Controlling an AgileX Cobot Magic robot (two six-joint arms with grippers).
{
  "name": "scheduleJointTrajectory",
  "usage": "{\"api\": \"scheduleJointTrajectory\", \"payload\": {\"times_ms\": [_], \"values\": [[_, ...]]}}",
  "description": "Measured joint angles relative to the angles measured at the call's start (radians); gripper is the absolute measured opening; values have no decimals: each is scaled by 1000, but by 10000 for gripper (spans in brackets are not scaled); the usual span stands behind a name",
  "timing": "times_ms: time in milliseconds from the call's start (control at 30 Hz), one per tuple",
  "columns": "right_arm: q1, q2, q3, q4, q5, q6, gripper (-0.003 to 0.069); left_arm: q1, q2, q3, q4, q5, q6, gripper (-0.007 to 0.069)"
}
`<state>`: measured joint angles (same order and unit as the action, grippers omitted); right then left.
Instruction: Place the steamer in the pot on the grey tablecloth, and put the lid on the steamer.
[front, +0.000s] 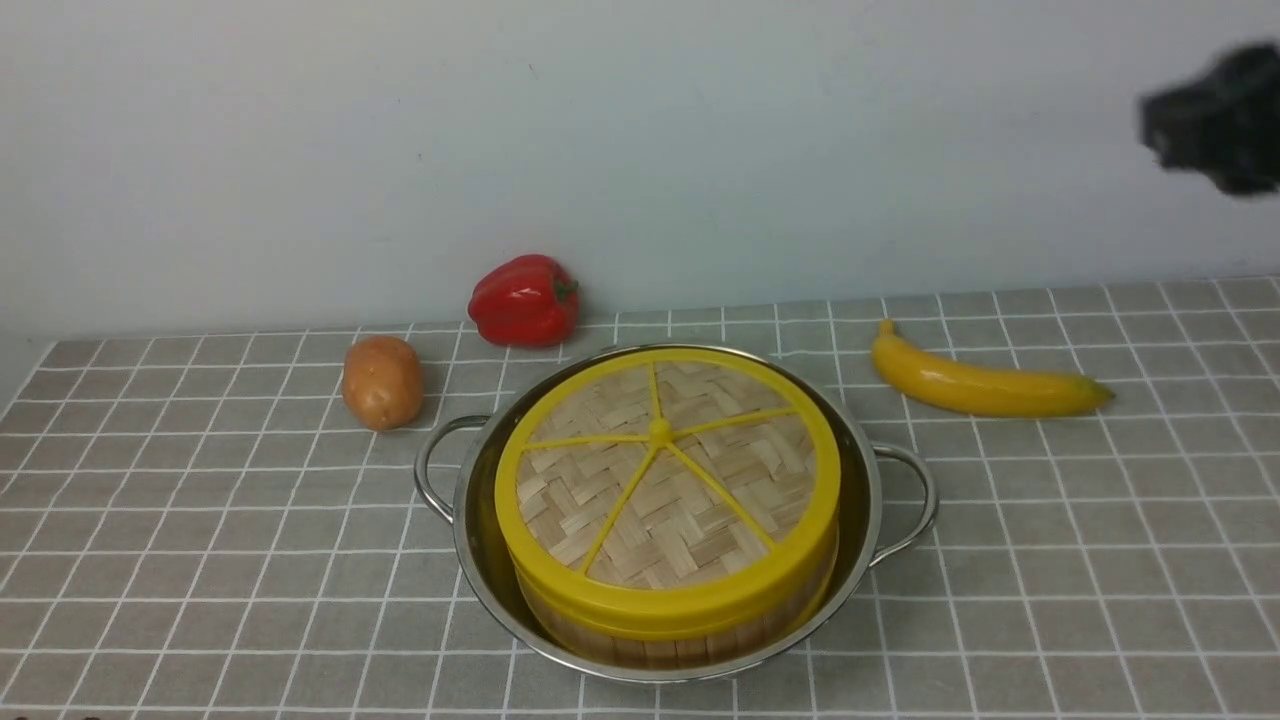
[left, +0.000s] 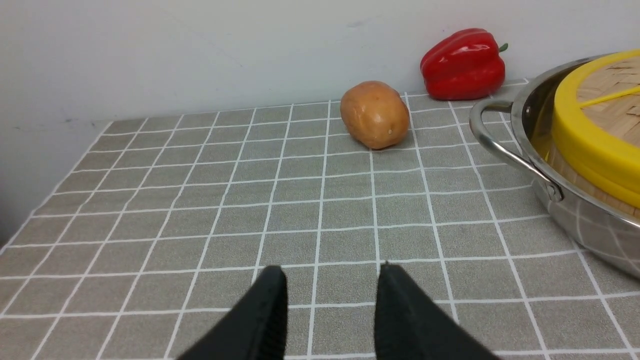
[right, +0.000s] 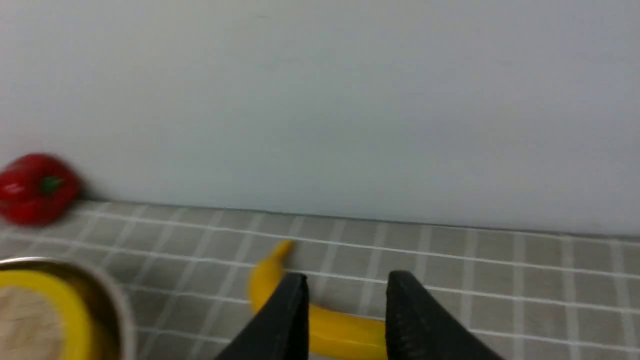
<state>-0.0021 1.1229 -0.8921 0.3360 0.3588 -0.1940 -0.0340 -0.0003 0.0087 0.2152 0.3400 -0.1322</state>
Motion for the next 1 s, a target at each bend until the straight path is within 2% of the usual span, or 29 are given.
{"api": "scheduleJointTrajectory", "payload": {"times_ms": [133,267,367,600,667,833,1000], "values": [[-131,-205,236,11,-228,28,240,0,0,0,0,0,0,243],[-181,-395,398,2,-307,33,240,0,0,0,0,0,0,243],[-187,-621,515,-29,-253,30,240,0,0,0,0,0,0,243],[-189,-847,717,-46,-49,32,240,0,0,0,0,0,-1,243],[-183,-895,758,-55,-35,32,240,0,0,0,0,0,-1,243],[-59,-1099,857,-103,-11,76,240,0,0,0,0,0,-1,243],[26,-1117,865,-148,32,101,240,0,0,0,0,0,-1,243]]}}
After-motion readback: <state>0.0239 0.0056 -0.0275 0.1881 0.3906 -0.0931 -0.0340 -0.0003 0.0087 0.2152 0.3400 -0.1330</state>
